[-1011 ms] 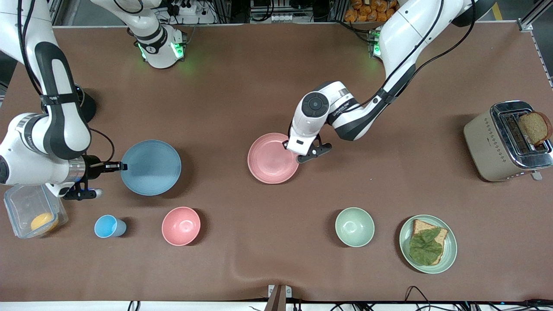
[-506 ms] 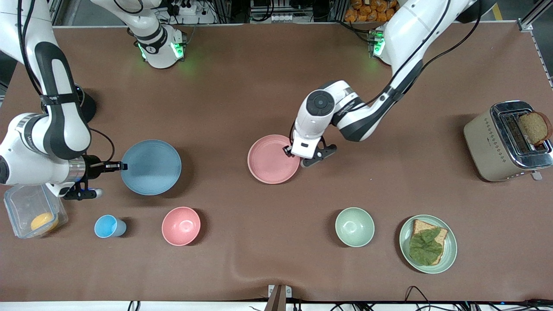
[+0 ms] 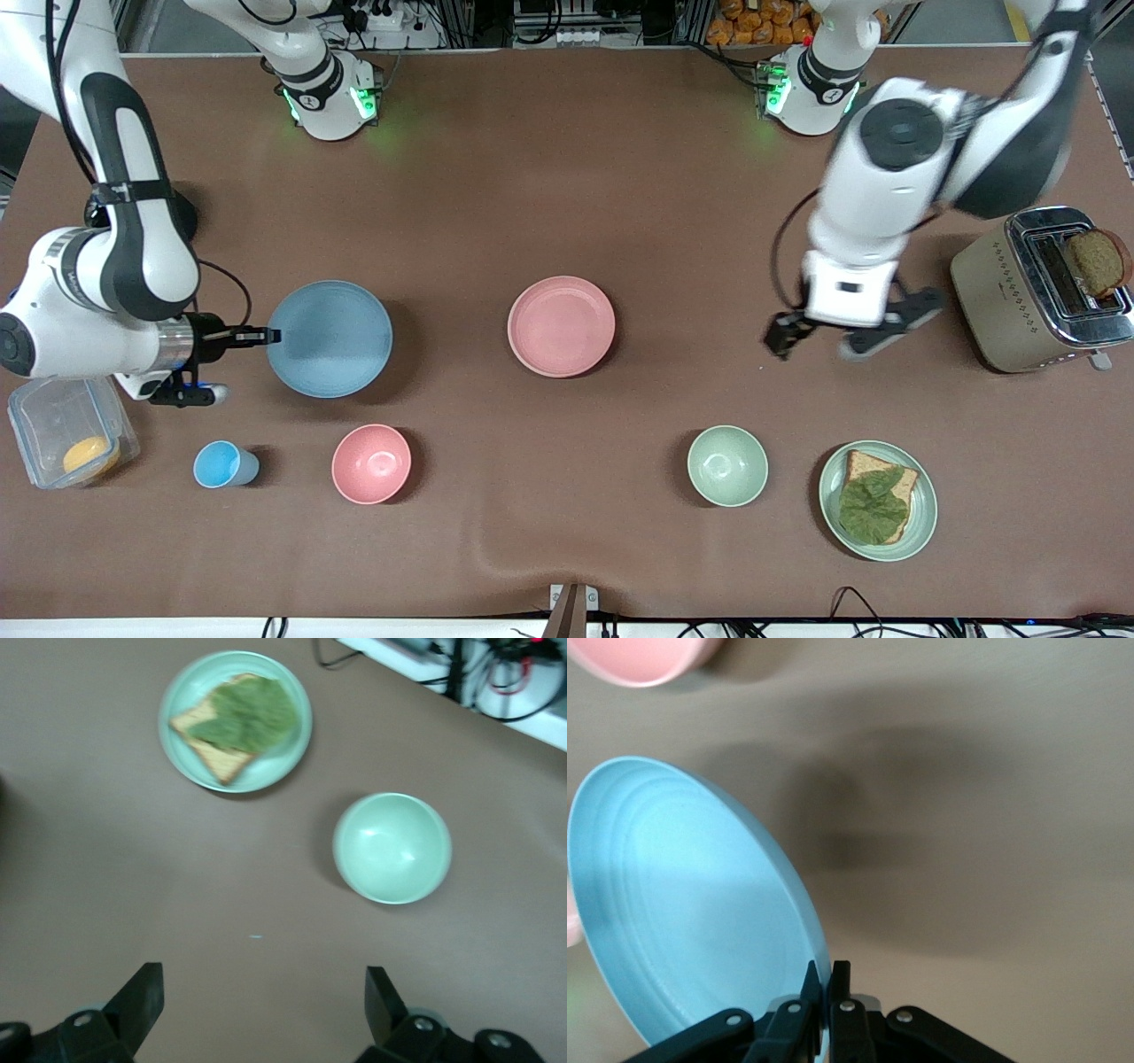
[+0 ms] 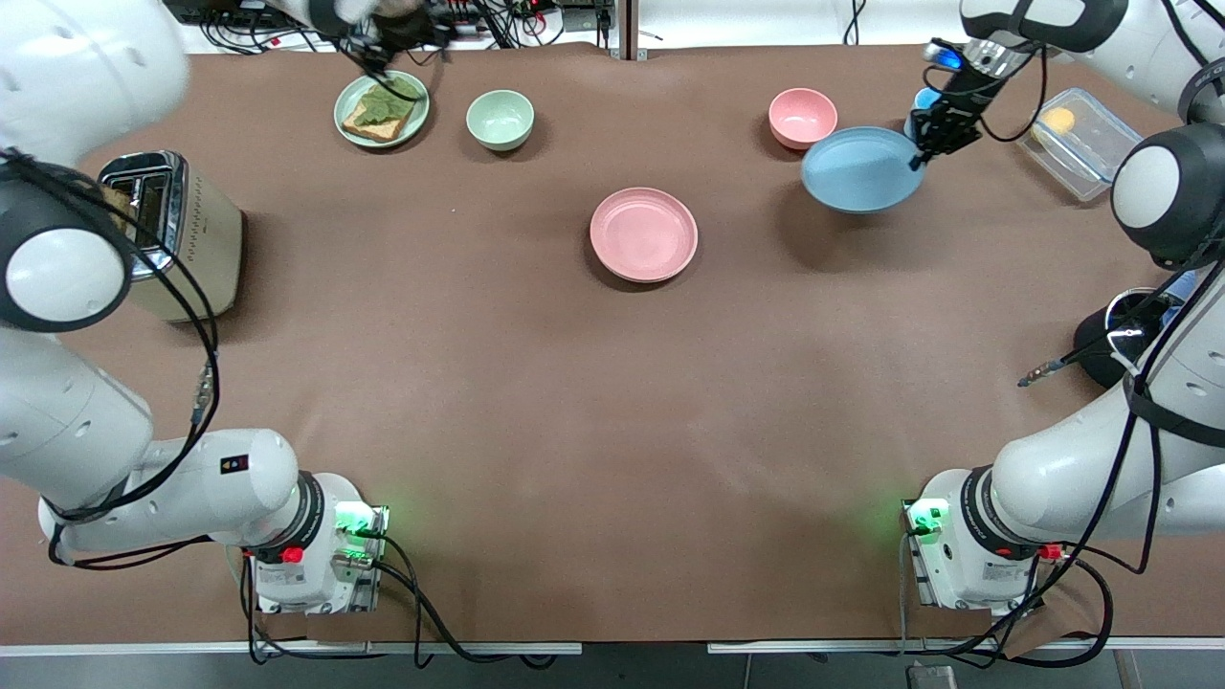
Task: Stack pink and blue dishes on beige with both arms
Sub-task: 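Carry the blue plate with the right gripper toward the pink plate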
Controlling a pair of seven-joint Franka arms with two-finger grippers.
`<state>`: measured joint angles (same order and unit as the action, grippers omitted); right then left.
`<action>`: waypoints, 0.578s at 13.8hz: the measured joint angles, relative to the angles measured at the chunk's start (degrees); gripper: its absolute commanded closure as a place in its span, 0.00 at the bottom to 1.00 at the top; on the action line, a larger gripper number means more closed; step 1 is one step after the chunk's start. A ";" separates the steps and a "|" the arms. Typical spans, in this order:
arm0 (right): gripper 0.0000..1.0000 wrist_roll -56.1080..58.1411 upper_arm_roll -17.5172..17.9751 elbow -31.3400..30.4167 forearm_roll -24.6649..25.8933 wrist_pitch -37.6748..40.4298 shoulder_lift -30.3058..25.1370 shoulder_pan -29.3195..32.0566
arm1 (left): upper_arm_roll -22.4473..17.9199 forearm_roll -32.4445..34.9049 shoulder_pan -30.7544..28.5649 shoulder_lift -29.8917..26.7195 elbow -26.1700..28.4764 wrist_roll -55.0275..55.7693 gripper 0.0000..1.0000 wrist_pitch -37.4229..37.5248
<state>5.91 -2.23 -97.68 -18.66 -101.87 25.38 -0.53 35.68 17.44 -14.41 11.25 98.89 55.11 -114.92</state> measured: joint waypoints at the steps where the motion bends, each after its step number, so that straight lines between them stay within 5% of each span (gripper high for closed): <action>1: 1.00 -1.05 0.03 0.03 -1.23 0.62 -0.28 -1.20 | -0.01 -2.54 -2.70 -1.17 -0.39 -4.50 0.00 2.04; 6: 1.00 -5.31 0.16 0.28 -6.50 1.88 -2.22 -6.56 | -0.97 -8.23 -6.39 -4.96 -4.45 -19.25 0.00 11.04; 8: 1.00 -6.17 0.22 0.69 -8.99 1.68 -2.38 -9.68 | -8.63 -10.41 -1.05 -7.09 -4.76 -26.72 0.00 14.16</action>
<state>-0.26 -2.00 -96.98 -27.65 -100.19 23.00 -10.21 27.05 7.03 -15.46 4.17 94.13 28.39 -100.76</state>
